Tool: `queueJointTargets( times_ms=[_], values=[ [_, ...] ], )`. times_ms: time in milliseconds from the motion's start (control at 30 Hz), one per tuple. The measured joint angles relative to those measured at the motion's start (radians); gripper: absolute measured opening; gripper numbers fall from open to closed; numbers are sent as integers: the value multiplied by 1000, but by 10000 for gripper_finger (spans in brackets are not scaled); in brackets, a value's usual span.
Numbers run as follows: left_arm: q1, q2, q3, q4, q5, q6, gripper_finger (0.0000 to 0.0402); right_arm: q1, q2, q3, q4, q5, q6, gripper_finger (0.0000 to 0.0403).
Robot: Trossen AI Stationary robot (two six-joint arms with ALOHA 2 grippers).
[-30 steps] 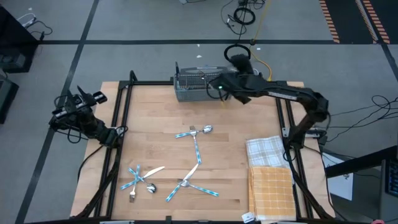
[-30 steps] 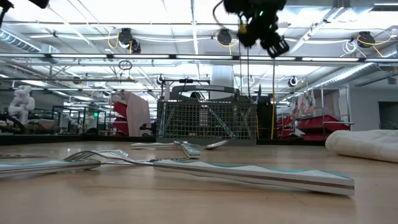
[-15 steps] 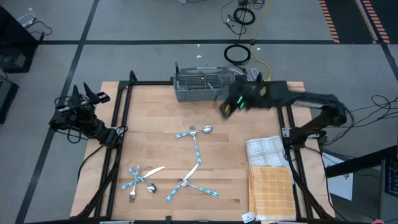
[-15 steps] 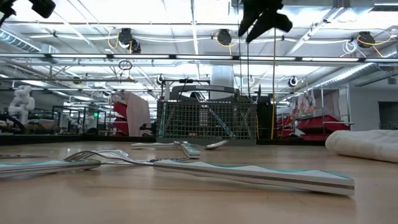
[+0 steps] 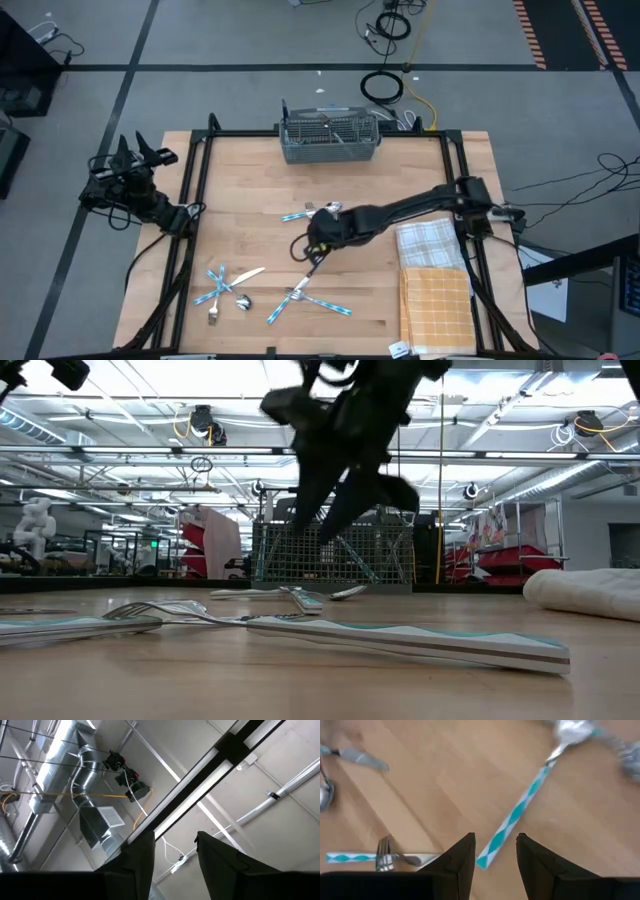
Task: Sort silverware
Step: Put the fork into the silverware rack
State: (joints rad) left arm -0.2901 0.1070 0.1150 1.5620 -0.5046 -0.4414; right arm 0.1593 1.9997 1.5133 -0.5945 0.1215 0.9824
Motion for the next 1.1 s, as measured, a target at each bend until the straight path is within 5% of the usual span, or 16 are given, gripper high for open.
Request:
queueJointTargets(
  times_ms=[233, 567, 1100],
  values=[
    [0, 0, 0, -1, 58, -25, 152, -27, 16, 0, -46, 15, -28, 141],
    [0, 0, 0, -8, 66, -25, 152, -109, 58, 0, 2, 35, -52, 237],
    [0, 0, 0, 2, 51, -25, 152, -140, 193, 6, 107, 63, 10, 205]
  ],
)
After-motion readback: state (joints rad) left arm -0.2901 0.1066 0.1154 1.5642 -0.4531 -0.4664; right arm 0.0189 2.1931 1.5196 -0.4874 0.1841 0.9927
